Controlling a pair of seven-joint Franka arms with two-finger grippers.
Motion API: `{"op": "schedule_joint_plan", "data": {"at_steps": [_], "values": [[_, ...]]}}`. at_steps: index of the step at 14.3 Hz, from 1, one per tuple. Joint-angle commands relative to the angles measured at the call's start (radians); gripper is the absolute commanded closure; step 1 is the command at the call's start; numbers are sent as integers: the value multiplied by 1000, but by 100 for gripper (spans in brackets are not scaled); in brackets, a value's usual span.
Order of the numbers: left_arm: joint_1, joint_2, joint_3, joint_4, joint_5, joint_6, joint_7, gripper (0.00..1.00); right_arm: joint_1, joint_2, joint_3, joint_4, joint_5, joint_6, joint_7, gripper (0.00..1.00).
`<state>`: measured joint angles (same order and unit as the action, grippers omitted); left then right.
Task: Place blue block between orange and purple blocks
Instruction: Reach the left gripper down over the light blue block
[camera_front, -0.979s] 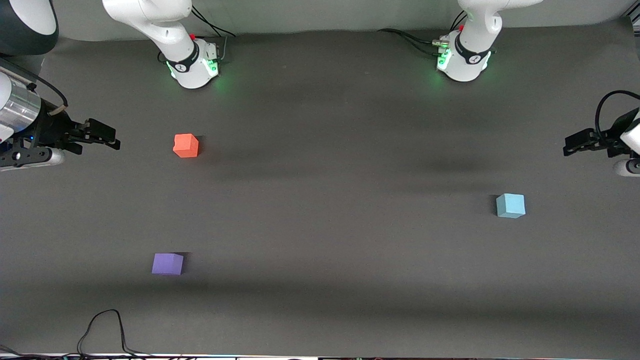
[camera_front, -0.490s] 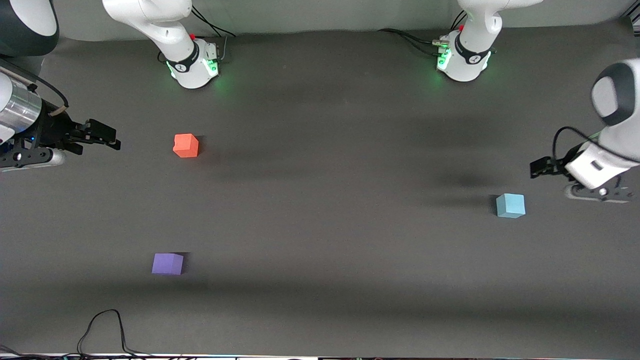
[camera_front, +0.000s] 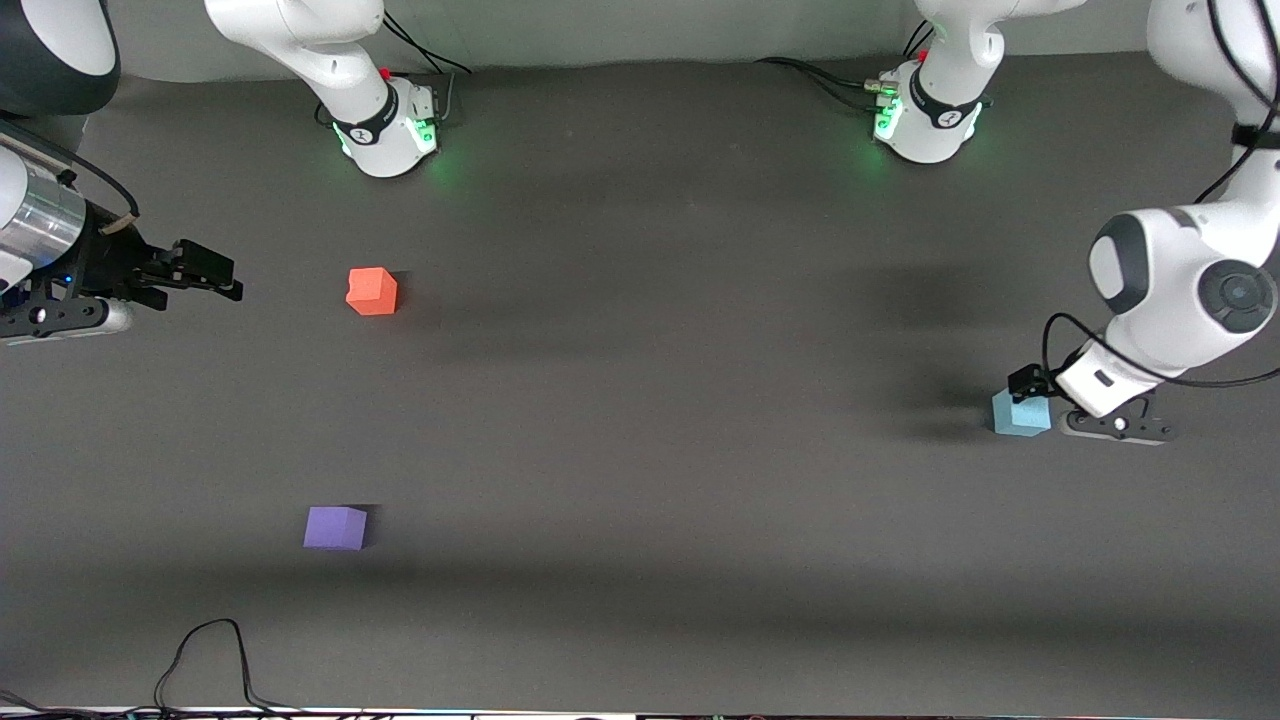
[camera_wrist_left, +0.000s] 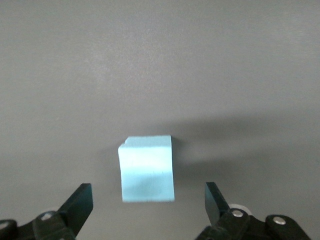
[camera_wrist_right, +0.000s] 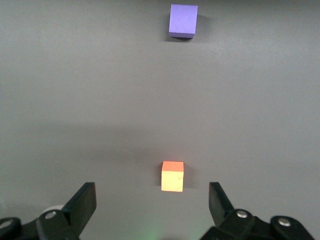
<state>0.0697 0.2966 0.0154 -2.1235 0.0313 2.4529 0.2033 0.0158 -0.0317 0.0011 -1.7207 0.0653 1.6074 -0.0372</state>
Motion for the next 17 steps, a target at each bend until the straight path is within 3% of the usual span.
{"op": "schedule_joint_plan", "data": {"at_steps": [1, 8, 10, 11, 12, 15, 17], "values": [[-5, 47, 6, -36, 13, 110, 21, 0, 13, 3, -9, 10, -18, -12, -20, 0], [2, 131, 9, -59, 13, 218, 56, 3, 15, 3, -9, 10, -18, -11, -20, 0], [4, 131, 9, -59, 12, 216, 56, 48, 13, 3, -9, 10, -18, -12, -20, 0], [2, 133, 9, -58, 12, 216, 54, 62, 13, 3, -9, 10, -18, -12, -20, 0], [4, 131, 9, -56, 12, 213, 54, 69, 13, 3, -9, 10, -18, -12, -20, 0], [2, 122, 11, -36, 12, 196, 53, 70, 15, -2, -9, 10, -18, -12, -18, 0], [2, 75, 15, 28, 12, 55, 48, 70, 13, -2, -9, 10, -16, -12, -18, 0]]}}
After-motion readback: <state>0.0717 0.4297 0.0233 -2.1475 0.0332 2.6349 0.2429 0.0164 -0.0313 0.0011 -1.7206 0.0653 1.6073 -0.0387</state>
